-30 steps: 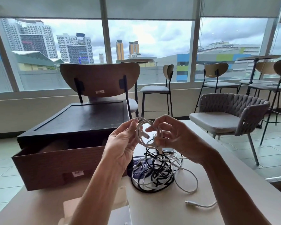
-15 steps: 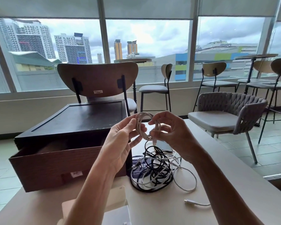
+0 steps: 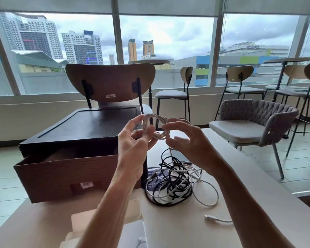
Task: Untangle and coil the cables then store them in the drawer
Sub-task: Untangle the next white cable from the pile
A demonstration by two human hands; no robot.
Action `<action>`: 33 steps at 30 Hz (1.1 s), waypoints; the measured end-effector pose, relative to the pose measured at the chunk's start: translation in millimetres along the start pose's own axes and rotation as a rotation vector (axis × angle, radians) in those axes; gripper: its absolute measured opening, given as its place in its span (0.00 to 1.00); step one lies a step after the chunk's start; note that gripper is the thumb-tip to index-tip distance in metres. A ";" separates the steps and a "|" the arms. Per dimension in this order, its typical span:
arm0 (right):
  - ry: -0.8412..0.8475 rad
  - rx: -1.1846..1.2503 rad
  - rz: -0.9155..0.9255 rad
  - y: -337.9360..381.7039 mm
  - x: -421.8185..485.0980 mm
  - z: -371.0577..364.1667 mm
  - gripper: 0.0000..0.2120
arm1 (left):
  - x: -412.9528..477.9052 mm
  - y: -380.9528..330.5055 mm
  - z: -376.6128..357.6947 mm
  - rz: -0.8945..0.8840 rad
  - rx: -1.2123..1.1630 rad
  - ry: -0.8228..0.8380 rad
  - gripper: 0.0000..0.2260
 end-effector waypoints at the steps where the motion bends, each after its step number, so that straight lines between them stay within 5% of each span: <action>1: 0.023 -0.027 0.005 0.8 -0.5 -0.6 0.15 | 0.1 0.9 0.8 -0.012 -0.017 -0.026 0.16; 8: -0.143 -0.117 0.083 11.5 -2.5 -4.9 0.11 | -1.2 8.2 1.0 -0.015 -0.011 -0.096 0.09; 14: -0.142 -0.184 0.107 4.6 -0.6 -9.3 0.01 | -2.8 8.0 -0.8 0.008 0.051 -0.062 0.12; 27: -0.061 -0.371 0.342 13.5 -4.7 -32.4 0.03 | 9.0 -5.8 19.0 0.196 -0.159 -0.103 0.12; 33: -0.060 -0.144 0.106 8.7 -5.1 -31.3 0.09 | 9.8 -6.6 18.9 0.210 -0.254 -0.063 0.10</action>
Point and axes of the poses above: each hand's wrist, its own x-axis towards the middle knuckle, its own z-axis out of the back of the hand, y = z × x, the point moved 3 cm from there along x, towards the middle knuckle, and after that the axes turned 4 degrees about -y, right-handed, at the moved point
